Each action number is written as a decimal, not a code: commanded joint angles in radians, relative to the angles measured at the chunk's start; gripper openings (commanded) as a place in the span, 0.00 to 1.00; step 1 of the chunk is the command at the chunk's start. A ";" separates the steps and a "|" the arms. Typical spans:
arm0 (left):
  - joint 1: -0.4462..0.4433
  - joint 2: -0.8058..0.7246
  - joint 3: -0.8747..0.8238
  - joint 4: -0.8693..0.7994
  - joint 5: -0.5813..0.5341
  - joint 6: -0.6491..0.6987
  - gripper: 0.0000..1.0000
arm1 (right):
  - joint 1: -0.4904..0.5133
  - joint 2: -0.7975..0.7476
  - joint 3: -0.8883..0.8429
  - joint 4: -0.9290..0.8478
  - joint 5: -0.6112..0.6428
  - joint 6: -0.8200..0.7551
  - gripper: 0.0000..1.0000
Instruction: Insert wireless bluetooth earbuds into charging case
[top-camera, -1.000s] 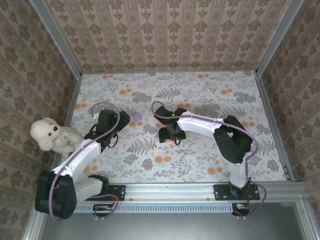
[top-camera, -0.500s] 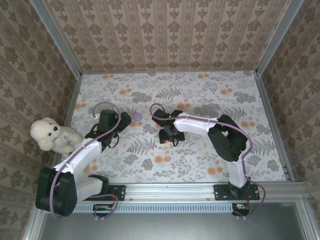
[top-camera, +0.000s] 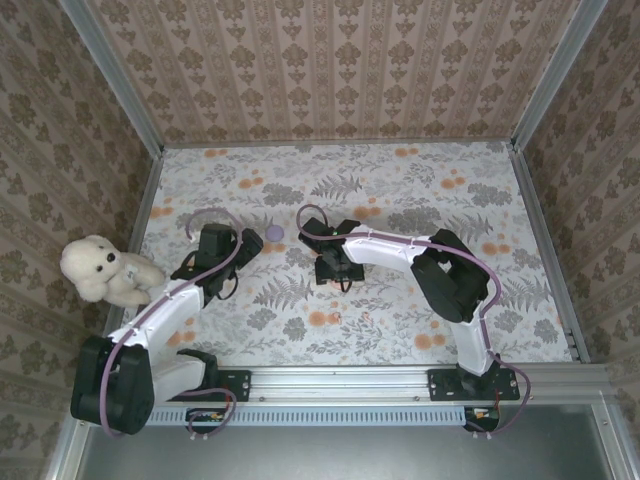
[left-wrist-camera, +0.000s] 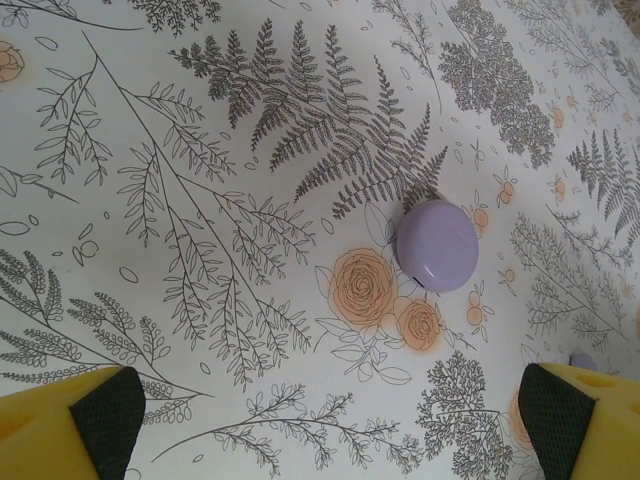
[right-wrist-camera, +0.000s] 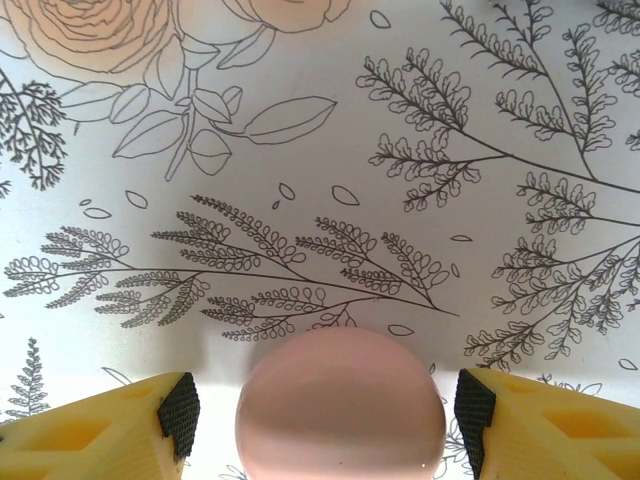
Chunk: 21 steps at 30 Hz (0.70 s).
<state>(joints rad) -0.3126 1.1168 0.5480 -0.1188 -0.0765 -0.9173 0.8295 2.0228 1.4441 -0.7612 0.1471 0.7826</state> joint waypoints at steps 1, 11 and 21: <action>0.008 -0.027 -0.016 0.016 -0.002 -0.015 1.00 | 0.013 0.019 0.021 -0.049 0.024 0.040 0.71; 0.008 -0.041 -0.029 0.021 -0.003 -0.026 1.00 | 0.022 0.027 0.015 -0.068 0.046 0.060 0.71; 0.006 -0.043 -0.031 0.022 -0.003 -0.032 1.00 | 0.021 0.044 0.015 -0.051 0.045 0.061 0.69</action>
<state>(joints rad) -0.3126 1.0908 0.5293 -0.1047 -0.0769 -0.9283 0.8429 2.0380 1.4448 -0.7895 0.1669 0.8230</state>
